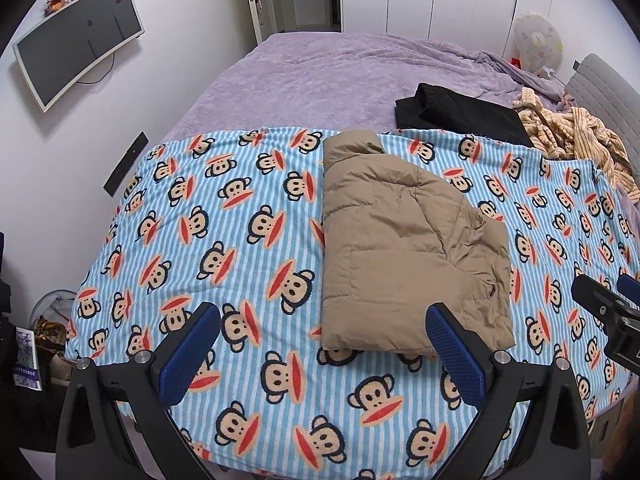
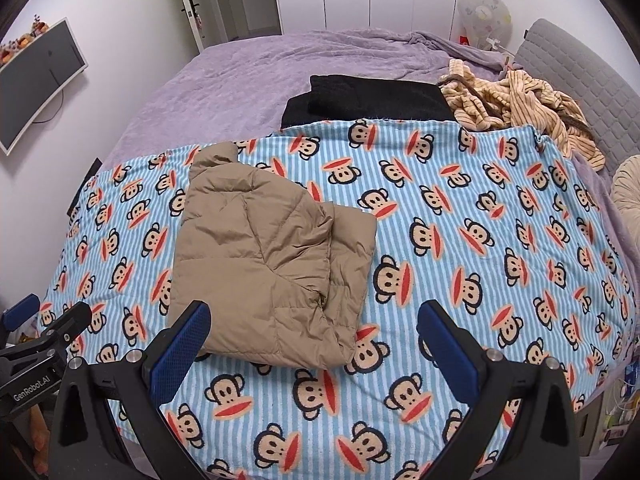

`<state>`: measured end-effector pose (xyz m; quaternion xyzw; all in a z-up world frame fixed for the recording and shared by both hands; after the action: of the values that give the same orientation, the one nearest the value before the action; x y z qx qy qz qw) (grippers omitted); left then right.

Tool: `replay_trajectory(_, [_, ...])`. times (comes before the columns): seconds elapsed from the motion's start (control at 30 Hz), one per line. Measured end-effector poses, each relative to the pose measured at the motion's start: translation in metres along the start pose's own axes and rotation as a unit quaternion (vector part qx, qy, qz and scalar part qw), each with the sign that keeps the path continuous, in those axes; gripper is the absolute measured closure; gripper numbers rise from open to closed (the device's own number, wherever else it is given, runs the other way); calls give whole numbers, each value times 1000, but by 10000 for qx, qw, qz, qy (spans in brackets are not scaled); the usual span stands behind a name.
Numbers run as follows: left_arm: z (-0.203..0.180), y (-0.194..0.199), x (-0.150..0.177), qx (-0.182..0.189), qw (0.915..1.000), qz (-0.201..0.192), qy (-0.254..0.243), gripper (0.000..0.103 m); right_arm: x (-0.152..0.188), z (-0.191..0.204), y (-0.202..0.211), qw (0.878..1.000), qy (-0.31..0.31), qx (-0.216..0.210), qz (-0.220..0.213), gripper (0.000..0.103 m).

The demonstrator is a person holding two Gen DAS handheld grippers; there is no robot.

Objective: Fold large clothes

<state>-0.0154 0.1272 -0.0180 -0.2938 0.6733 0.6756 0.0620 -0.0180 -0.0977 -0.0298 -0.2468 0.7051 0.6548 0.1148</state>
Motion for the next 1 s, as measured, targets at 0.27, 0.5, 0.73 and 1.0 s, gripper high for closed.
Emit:
replay_trajectory(0.27, [-3, 2, 0, -5, 10000, 3, -43, 0, 3, -2, 2, 10000, -29, 16, 7, 0])
replay_trajectory(0.5, [-3, 2, 1, -10, 10000, 3, -32, 0, 3, -2, 2, 10000, -33, 18, 8, 0])
replay_trajectory(0.73, [-2, 1, -1, -40, 10000, 5, -27, 0, 3, -1, 0, 10000, 11, -23, 22, 0])
replay_trajectory(1.0, [-2, 1, 0, -35, 10000, 7, -26, 0, 2, 1, -1, 10000, 61, -43, 26, 0])
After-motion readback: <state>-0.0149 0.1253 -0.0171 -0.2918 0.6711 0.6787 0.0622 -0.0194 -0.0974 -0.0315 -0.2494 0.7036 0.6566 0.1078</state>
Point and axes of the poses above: each gripper's, at about its wrist camera, not at the fingertips, and y roughly against the way its jaws point, z to its left, x to its underside, the point moved 8 cm from there along -y, roughly the way its jaws point, and after that the axes turned 15 degrees about y, right-handed, at the moved point
